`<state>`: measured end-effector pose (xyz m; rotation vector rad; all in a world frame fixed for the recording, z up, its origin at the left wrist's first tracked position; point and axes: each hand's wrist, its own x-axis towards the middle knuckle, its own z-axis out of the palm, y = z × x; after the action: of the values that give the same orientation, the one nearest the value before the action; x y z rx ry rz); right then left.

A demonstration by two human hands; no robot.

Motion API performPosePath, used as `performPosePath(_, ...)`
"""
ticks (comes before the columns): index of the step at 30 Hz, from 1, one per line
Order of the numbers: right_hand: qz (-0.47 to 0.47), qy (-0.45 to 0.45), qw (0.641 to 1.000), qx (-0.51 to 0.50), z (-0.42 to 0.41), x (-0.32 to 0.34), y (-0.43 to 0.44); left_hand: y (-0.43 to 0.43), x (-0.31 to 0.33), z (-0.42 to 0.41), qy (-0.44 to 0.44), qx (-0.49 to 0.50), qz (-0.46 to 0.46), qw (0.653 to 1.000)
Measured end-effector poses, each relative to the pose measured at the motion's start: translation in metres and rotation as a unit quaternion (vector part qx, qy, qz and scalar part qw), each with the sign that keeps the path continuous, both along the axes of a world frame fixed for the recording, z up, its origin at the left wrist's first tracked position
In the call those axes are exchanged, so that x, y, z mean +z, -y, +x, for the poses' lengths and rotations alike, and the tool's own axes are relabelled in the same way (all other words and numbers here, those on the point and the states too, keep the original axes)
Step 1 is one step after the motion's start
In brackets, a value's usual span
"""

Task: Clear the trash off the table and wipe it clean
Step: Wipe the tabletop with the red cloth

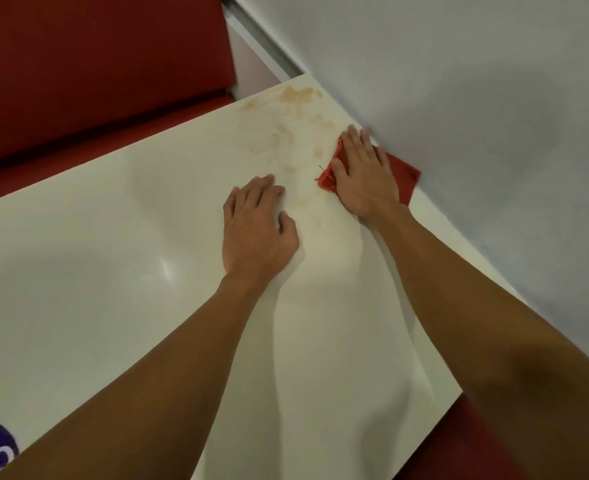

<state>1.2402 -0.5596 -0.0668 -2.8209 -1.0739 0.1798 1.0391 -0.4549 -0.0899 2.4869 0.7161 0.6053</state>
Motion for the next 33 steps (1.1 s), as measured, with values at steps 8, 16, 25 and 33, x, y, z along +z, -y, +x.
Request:
performPosePath(8, 0.002, 0.004, 0.997, 0.083, -0.09, 0.003, 0.094, -0.011, 0.007, -0.016, 0.014, -0.035, -0.108, 0.993)
performPosePath(16, 0.003, -0.003, 0.992, -0.125, -0.104, -0.006, 0.057, -0.019, 0.006, -0.045, 0.003, -0.051, -0.072, 0.996)
performPosePath(25, -0.008, 0.01, 0.999, 0.035, -0.141, -0.001, 0.09, -0.019, 0.005, -0.047, 0.019, -0.043, -0.059, 0.997)
performPosePath(33, 0.002, 0.006, 0.995, -0.096, -0.115, -0.004, 0.002, -0.019, 0.005, -0.046, 0.013, -0.036, -0.049, 0.998)
